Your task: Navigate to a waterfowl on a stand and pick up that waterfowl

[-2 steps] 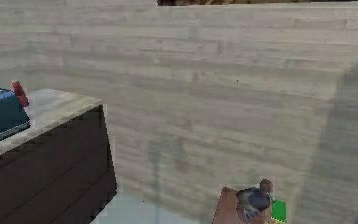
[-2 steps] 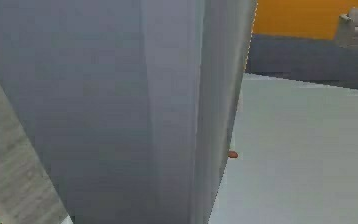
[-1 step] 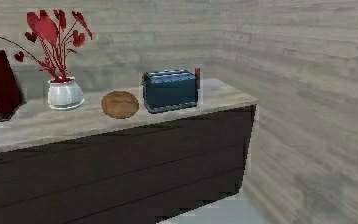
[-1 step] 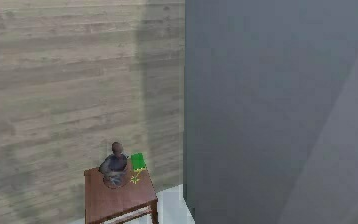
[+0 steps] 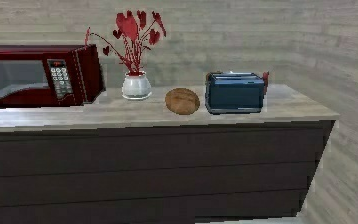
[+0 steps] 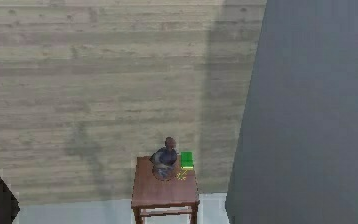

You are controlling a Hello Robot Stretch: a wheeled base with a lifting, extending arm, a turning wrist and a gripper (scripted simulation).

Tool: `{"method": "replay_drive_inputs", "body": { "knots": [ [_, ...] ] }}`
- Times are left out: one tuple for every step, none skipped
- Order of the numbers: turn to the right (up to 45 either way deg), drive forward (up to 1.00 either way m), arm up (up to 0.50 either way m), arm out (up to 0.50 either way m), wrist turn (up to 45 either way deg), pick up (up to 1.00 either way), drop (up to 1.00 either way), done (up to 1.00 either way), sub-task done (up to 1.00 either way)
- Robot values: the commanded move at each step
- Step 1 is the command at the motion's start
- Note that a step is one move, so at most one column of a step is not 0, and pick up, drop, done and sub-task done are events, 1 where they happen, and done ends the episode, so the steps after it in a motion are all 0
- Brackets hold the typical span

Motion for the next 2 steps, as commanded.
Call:
{"method": "replay_drive_inputs", "body": {
  "knots": [
    [0.0,0.00,0.50,0.00,0.0,0.00,0.00,0.00,0.00],
    [0.0,0.00,0.30,0.00,0.0,0.00,0.00,0.00,0.00]
  ]
}}
